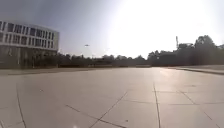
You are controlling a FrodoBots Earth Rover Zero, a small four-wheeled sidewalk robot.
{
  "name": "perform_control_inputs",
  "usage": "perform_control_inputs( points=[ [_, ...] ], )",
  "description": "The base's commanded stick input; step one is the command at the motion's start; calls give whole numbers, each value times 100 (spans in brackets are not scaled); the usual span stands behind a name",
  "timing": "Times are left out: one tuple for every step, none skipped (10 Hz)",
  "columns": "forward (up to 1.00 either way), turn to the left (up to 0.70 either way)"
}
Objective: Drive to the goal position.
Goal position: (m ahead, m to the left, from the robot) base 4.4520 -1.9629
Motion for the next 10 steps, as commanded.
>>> perform_control_inputs(
  points=[
    [7, 0],
    [7, 1],
    [7, 1],
    [7, 0],
    [7, 0],
    [7, 1],
    [7, 1],
    [7, 1],
    [7, 0],
    [7, 1]
  ],
)
